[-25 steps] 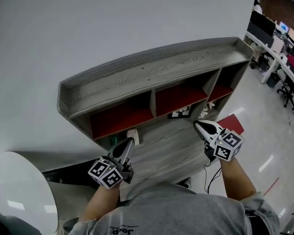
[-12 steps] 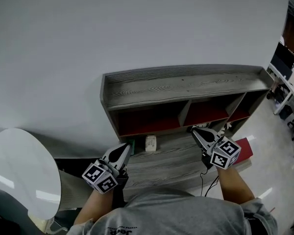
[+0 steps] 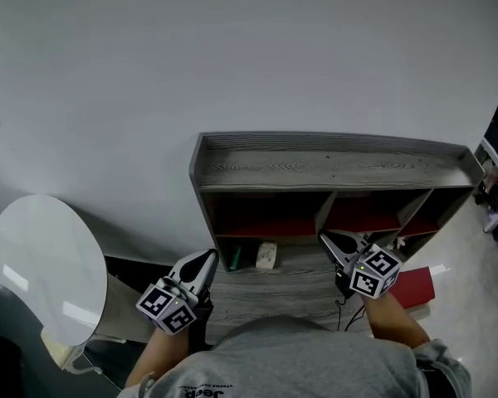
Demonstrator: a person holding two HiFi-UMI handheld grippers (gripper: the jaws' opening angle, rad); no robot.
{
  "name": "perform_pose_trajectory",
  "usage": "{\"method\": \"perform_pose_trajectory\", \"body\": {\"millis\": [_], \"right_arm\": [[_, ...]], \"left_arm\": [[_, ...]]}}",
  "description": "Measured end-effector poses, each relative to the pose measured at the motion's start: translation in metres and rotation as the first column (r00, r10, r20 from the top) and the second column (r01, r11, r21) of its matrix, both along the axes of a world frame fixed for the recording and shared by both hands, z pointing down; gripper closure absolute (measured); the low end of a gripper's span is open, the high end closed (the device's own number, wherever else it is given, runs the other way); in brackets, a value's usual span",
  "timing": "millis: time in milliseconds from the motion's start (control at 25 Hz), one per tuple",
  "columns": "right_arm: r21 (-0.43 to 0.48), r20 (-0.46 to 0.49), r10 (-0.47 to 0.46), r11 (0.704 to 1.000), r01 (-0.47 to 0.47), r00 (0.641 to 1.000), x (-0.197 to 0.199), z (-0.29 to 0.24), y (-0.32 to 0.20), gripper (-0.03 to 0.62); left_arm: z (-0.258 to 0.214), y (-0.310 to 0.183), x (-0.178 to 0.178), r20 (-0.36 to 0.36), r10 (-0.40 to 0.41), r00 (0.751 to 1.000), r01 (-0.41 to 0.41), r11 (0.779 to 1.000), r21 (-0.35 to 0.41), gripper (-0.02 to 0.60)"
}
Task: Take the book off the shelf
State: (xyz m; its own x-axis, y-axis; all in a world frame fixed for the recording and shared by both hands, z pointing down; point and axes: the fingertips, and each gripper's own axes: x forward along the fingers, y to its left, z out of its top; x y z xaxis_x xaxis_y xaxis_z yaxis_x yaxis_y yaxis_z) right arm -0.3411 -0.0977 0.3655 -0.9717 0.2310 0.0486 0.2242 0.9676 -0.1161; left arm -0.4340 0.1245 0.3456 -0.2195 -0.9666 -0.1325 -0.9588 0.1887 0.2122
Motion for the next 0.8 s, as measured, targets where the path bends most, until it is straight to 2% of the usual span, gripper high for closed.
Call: {"method": "perform_pose_trajectory", "body": {"millis": [160, 360, 800], "right_arm": [[0.008, -0.011, -0.028, 1.0, 0.028, 1.0, -0.002, 0.006, -0.001, 0.594], [0.018, -0.01, -0.037, 0.999, 0.037, 0.999, 0.001, 0.004, -0.001, 0.594], [0.015, -0.009, 0.0, 1.0, 0.0, 1.0, 0.017, 0.007, -0.005, 0.594]], "left_arm": [[0.003, 0.001, 0.004, 0.0, -0.026, 1.0, 0.026, 1.0, -0.01, 0.569], [0.002, -0.005, 0.008, -0.005, -0.021, 1.0, 0.021, 1.0, -0.02, 0.569], [0.004, -0.007, 0.011, -0.01, 0.006, 1.0, -0.007, 1.0, -0.028, 0.571]]}}
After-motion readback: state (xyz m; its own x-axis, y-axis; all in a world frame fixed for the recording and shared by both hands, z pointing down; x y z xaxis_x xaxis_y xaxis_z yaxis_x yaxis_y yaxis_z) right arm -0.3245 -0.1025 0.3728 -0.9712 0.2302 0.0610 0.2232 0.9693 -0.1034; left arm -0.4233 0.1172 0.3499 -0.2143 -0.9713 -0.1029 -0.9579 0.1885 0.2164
